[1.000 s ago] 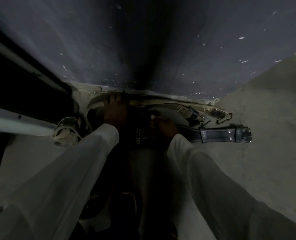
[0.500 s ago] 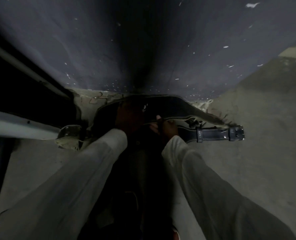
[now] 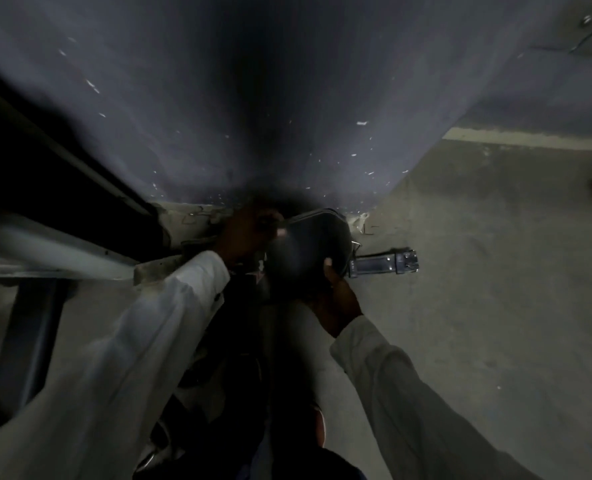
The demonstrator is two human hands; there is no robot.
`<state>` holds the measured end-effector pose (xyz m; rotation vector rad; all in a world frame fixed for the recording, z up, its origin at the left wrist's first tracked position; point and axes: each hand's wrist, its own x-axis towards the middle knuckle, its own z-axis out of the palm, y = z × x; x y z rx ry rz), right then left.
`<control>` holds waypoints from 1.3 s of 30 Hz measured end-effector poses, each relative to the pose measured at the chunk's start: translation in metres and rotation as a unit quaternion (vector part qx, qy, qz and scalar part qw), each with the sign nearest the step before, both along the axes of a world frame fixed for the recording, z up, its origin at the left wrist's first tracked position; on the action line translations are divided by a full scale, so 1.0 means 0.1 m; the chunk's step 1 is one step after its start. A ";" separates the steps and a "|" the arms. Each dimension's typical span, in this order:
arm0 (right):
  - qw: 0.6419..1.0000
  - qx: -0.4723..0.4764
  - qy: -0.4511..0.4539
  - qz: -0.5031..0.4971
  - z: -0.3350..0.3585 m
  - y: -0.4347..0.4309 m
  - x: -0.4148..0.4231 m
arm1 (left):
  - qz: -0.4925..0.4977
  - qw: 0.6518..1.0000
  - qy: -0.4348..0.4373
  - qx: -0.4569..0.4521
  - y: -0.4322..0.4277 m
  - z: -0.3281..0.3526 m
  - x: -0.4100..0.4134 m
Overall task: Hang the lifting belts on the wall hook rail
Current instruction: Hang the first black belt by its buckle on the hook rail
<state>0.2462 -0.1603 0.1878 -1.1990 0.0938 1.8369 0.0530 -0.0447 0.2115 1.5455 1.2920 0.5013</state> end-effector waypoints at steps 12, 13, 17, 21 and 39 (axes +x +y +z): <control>0.968 0.108 -0.124 0.188 2.06 -0.44 0.05 | 0.024 0.989 -0.094 -0.113 -0.48 2.31 0.18; 0.968 0.113 -0.124 0.185 2.29 -0.39 0.10 | 0.018 0.992 -0.084 -0.097 -0.57 2.46 0.19; 0.970 0.128 -0.164 0.123 3.11 -0.11 0.25 | -0.040 0.997 -0.014 -0.066 -0.95 3.11 0.30; 0.965 0.155 -0.178 0.118 3.65 -0.30 0.20 | 0.009 0.998 -0.014 -0.067 -1.09 3.89 0.34; 0.786 0.444 -0.419 0.100 6.44 -1.47 -0.31 | -0.003 0.966 -0.164 0.201 -2.43 6.20 -0.09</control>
